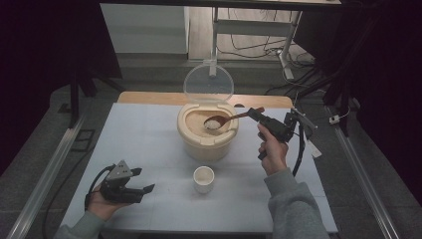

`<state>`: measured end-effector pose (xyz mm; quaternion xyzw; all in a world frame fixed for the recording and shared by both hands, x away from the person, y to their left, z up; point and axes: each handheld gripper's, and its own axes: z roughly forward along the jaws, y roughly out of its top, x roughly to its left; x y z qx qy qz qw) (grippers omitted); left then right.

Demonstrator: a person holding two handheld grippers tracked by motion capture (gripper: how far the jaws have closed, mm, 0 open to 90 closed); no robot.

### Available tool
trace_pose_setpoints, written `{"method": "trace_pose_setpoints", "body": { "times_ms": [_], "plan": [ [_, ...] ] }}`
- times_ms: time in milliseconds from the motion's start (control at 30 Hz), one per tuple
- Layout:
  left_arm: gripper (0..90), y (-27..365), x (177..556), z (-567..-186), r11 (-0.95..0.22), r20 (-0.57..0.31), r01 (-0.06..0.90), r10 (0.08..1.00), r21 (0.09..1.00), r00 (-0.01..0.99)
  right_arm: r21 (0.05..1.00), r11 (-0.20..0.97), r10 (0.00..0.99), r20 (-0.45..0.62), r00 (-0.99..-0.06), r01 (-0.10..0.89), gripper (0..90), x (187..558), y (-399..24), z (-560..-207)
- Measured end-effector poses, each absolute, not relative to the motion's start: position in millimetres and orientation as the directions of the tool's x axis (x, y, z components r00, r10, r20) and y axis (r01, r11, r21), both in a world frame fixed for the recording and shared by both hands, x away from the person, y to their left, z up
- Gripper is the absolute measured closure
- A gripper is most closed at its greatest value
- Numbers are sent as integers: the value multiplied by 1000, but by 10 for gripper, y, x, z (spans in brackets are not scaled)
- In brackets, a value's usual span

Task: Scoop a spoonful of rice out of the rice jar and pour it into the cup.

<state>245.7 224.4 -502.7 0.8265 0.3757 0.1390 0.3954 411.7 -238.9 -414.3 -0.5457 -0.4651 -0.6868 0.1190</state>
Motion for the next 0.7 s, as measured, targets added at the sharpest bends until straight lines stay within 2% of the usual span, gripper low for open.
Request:
{"method": "trace_pose_setpoints", "body": {
  "times_ms": [700],
  "plan": [
    [234, 2244, 2453, -5019, -406, -66, 509, 730, 759, 680, 511, -495, 320, 859, -399, 703, 836, 3915, -2397, -4140]
  ]
}}
